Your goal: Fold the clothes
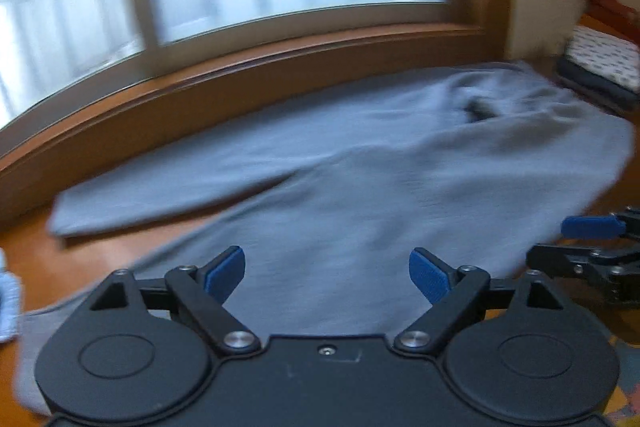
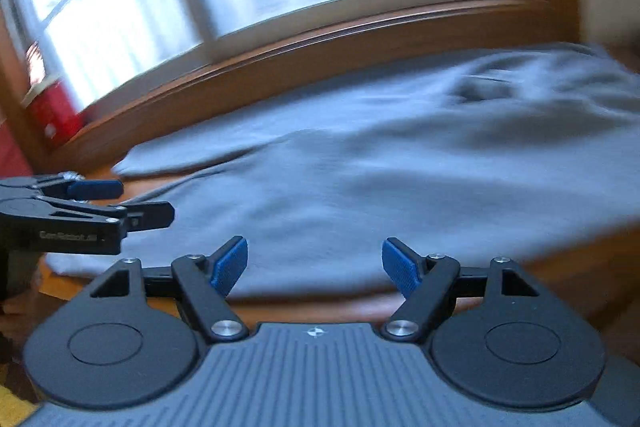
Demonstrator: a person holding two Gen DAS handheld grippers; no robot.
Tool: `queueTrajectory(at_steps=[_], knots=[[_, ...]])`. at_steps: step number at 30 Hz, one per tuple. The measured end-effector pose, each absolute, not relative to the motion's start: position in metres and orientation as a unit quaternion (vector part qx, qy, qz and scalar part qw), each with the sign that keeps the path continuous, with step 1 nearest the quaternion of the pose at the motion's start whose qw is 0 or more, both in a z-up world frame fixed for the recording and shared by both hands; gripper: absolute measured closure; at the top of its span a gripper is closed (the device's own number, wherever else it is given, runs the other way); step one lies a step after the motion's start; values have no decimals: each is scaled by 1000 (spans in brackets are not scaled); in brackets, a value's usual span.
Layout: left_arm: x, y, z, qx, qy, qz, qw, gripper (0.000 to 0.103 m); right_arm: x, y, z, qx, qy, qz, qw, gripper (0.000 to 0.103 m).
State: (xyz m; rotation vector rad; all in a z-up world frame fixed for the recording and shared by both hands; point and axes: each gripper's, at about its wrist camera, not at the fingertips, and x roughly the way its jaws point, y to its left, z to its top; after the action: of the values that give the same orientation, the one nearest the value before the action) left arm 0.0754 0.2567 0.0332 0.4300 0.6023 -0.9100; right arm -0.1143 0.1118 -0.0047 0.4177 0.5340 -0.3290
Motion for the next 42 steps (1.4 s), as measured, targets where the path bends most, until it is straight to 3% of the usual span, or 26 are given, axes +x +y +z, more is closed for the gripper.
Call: queueTrajectory(at_steps=[8,19,23,35,37,38,39,42], knots=[[-11,152,28,231,288,-488,791,15,-210,28,-7,163,268,-232,921,25],[-28,24,-1,209,306,-548,750,15,-231,-131,-13,170,265,-359,879,25],[-41,-20,-1,248,284,-541,752,15,-236,-178,-15,161,272,-382,868,25],[-99,-88,-6,194,319,-500,781,15,-235,-280,-47,158,346,-244,892,25],[-116,-103,-7,192,318,-494,786,15,-241,-289,-45,161,342,-209,902,33],[-125,-112,-9,197,316,-493,786,15,-243,-293,-44,159,343,-186,907,52],[-135,-121,-11,203,314,-492,786,15,-246,-297,-44,158,343,-163,912,62],[-163,-144,-16,217,297,-497,786,15,-247,-316,-40,202,351,-105,908,71]])
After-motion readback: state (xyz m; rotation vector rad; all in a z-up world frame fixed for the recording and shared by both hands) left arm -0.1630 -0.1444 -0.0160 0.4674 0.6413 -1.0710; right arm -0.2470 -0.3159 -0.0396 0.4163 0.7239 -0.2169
